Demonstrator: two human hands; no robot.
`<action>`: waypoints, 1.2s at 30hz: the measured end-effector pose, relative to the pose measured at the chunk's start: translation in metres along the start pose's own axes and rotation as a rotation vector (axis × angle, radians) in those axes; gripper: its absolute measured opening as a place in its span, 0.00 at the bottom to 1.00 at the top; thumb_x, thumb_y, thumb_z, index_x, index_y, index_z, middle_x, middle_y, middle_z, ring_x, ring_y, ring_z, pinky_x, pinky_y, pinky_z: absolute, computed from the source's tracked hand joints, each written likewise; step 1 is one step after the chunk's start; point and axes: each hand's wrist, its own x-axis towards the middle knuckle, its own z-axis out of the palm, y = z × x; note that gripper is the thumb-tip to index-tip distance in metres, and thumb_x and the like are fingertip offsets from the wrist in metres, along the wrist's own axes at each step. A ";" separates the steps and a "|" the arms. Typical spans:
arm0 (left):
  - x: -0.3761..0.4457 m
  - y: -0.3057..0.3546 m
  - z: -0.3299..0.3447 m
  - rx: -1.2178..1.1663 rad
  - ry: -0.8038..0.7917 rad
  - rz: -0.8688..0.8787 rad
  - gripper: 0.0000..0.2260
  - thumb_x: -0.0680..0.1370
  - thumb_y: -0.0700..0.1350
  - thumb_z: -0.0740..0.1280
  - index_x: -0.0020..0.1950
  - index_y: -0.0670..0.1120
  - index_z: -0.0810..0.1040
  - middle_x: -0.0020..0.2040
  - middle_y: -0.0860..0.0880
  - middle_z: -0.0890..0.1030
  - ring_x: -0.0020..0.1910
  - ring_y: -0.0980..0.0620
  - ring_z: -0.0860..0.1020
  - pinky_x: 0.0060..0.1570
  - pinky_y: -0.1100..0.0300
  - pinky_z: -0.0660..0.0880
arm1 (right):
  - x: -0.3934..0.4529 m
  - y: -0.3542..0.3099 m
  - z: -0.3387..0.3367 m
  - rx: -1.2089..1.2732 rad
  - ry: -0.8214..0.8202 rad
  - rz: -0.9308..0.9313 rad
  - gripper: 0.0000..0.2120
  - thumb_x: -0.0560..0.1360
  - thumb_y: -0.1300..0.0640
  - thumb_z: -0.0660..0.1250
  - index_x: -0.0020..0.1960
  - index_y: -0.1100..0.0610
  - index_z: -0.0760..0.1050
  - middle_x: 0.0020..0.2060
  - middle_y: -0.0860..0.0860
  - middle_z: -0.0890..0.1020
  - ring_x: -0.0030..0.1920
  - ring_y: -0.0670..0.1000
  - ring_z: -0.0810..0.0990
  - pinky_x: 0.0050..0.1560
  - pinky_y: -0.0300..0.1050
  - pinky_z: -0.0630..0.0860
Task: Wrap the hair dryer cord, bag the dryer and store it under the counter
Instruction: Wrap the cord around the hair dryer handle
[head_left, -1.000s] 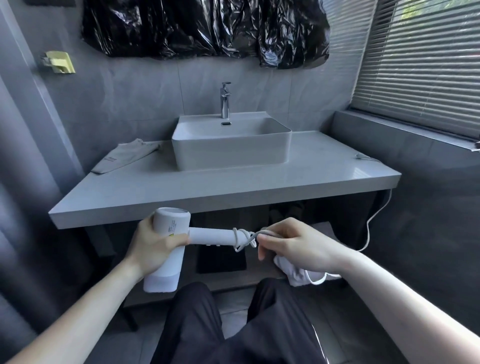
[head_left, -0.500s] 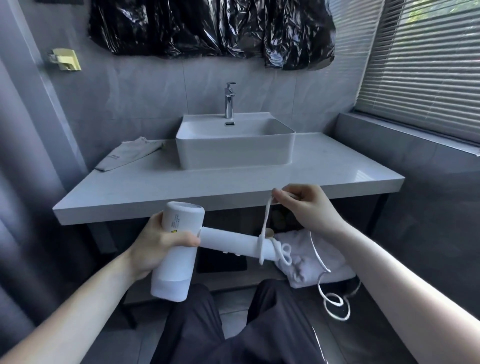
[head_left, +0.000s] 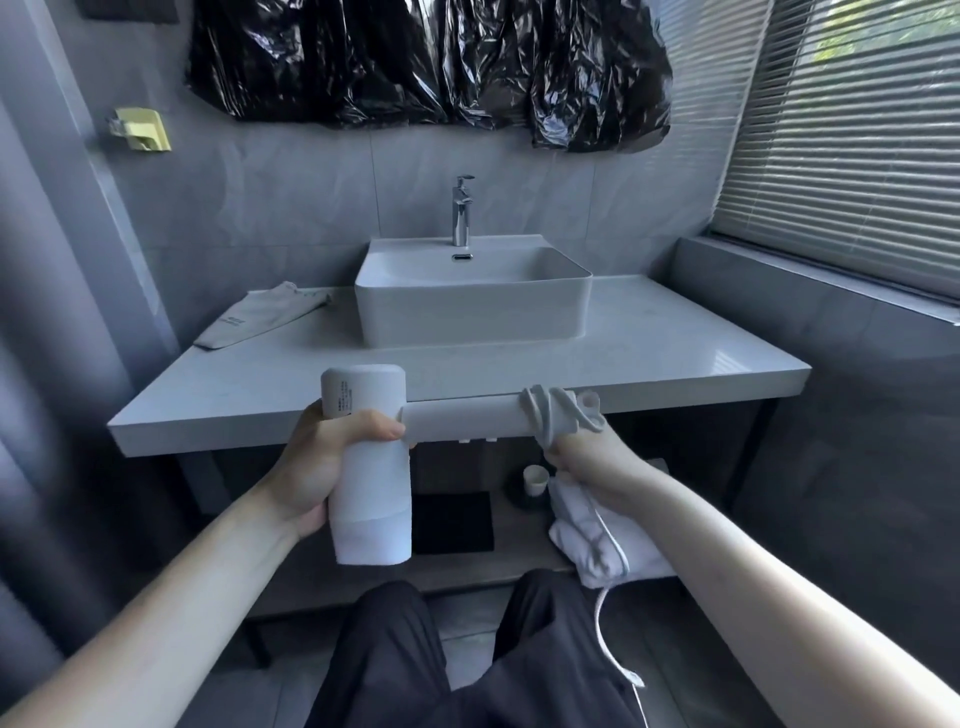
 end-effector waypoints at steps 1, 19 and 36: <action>0.001 0.000 0.001 -0.010 0.024 0.007 0.21 0.59 0.47 0.77 0.48 0.38 0.81 0.39 0.39 0.81 0.34 0.43 0.81 0.35 0.54 0.79 | 0.000 0.007 0.004 0.035 -0.035 0.045 0.11 0.79 0.51 0.70 0.41 0.55 0.82 0.26 0.45 0.63 0.31 0.49 0.59 0.34 0.45 0.54; 0.028 -0.009 0.002 0.013 0.483 0.077 0.14 0.62 0.42 0.78 0.45 0.44 0.82 0.38 0.48 0.83 0.36 0.46 0.81 0.33 0.55 0.80 | -0.054 -0.008 0.026 -0.565 -0.258 -0.126 0.26 0.89 0.42 0.54 0.50 0.53 0.87 0.33 0.57 0.68 0.27 0.47 0.63 0.28 0.34 0.63; -0.002 -0.017 -0.010 0.494 0.250 0.227 0.23 0.58 0.48 0.82 0.50 0.44 0.82 0.44 0.42 0.88 0.43 0.39 0.86 0.44 0.43 0.83 | -0.021 -0.060 -0.022 -0.535 0.106 -0.464 0.17 0.82 0.46 0.73 0.35 0.47 0.80 0.24 0.43 0.73 0.28 0.42 0.67 0.32 0.35 0.64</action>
